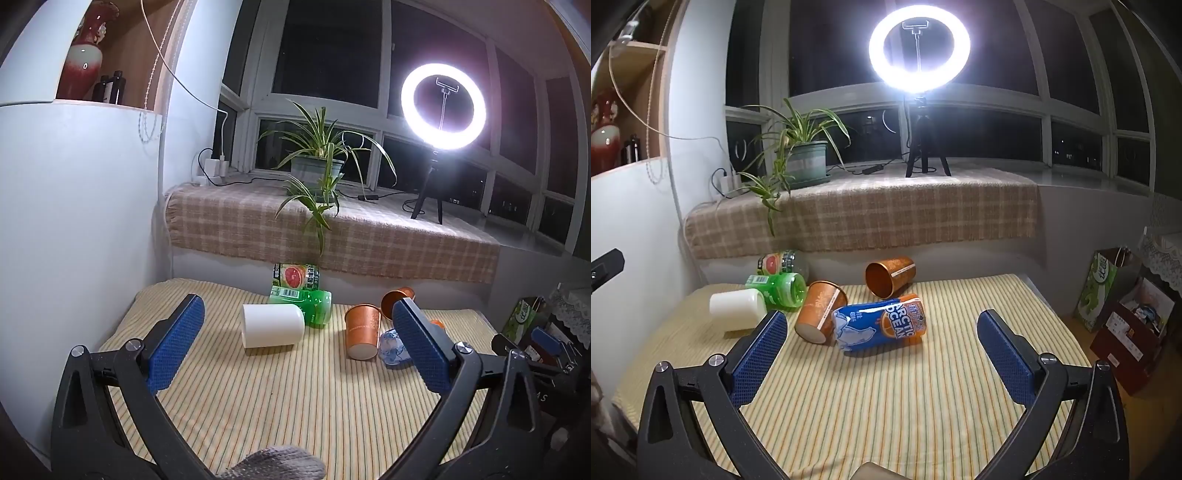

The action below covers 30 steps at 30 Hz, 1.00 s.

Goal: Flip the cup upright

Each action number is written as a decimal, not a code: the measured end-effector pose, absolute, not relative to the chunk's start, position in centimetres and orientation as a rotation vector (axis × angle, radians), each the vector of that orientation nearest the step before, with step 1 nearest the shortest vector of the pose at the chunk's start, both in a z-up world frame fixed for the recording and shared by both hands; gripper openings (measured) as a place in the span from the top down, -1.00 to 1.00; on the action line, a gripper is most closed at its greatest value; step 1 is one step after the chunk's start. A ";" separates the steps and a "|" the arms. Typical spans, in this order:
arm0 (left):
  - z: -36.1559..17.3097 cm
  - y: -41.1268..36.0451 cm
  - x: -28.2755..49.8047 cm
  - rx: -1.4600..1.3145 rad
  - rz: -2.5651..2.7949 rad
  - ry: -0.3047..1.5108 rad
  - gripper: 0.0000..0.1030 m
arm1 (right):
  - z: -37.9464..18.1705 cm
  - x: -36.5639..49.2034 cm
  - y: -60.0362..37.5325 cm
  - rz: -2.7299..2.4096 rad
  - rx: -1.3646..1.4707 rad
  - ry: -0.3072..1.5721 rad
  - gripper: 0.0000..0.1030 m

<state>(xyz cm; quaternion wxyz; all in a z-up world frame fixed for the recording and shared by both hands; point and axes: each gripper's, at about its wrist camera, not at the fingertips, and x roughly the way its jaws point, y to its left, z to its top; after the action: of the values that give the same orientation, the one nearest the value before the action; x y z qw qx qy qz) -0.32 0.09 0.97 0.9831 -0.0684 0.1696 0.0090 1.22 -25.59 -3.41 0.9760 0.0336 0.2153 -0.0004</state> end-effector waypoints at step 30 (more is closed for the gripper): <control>0.6 0.7 -0.4 -0.144 0.010 0.332 -1.00 | -3.2 1.0 -25.7 -0.001 0.067 0.431 -0.99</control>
<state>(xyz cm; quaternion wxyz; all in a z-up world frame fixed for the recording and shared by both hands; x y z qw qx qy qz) -0.38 0.66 0.61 0.9836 -0.0717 0.1652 0.0050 1.04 -25.70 -3.18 0.9764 0.0331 0.2136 -0.0005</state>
